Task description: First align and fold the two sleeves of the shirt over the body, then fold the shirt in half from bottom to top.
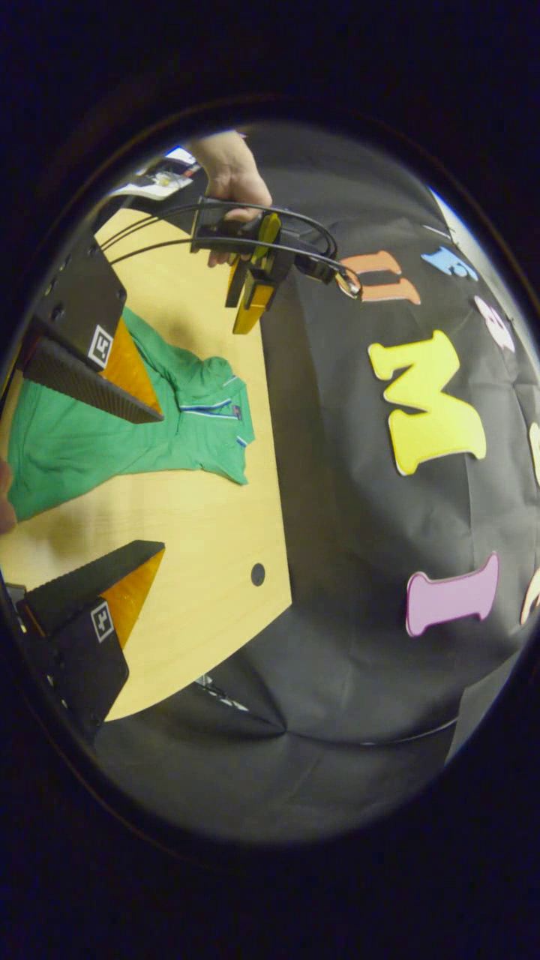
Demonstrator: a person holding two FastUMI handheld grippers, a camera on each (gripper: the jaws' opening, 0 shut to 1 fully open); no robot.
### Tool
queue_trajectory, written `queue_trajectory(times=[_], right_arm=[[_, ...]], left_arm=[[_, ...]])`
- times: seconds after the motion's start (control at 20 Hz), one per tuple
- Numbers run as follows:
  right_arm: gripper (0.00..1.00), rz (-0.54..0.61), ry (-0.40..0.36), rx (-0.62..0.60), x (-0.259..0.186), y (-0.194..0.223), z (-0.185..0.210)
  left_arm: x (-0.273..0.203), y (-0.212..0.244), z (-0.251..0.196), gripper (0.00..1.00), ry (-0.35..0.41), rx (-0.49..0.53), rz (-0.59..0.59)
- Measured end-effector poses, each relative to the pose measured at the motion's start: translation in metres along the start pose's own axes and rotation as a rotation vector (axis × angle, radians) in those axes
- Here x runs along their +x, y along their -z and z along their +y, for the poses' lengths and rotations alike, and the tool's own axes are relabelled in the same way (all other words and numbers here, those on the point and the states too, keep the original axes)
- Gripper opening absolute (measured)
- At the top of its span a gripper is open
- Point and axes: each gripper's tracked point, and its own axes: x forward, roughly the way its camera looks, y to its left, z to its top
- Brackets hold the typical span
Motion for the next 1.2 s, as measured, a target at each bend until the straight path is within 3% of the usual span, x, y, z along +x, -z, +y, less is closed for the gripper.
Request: queue_trajectory(times=[0.05, 0.1, 0.3, 0.35, 0.5, 0.95, 1.05, 1.2], right_arm=[[0.96, -0.005, -0.002, -0.047, -0.001, -0.001, 0.001], [0.96, -0.005, -0.013, -0.088, -0.003, 0.000, 0.003], [0.93, 0.055, -0.038, -0.105, -0.017, 0.027, 0.010], [0.96, 0.082, -0.055, -0.110, -0.022, 0.038, 0.014], [0.96, 0.162, -0.055, -0.195, -0.033, 0.073, 0.014], [0.97, 0.416, 0.008, -0.234, -0.058, 0.180, -0.015], [0.98, 0.462, 0.019, -0.222, -0.055, 0.195, -0.018], [0.97, 0.539, 0.034, -0.209, -0.043, 0.221, -0.023]], left_arm=[[-0.012, 0.041, 0.016, 1.00, 0.005, -0.007, -0.011], [-0.022, 0.030, 0.018, 1.00, 0.005, -0.016, -0.016], [-0.075, 0.085, 0.017, 1.00, 0.032, -0.074, -0.041], [-0.084, 0.102, 0.020, 1.00, 0.028, -0.062, -0.040], [-0.103, 0.163, 0.032, 1.00, 0.003, -0.022, 0.022], [-0.120, 0.318, 0.063, 1.00, -0.021, 0.008, 0.316], [-0.114, 0.323, 0.065, 1.00, -0.031, -0.002, 0.343], [-0.101, 0.292, 0.067, 1.00, -0.045, -0.020, 0.334]])
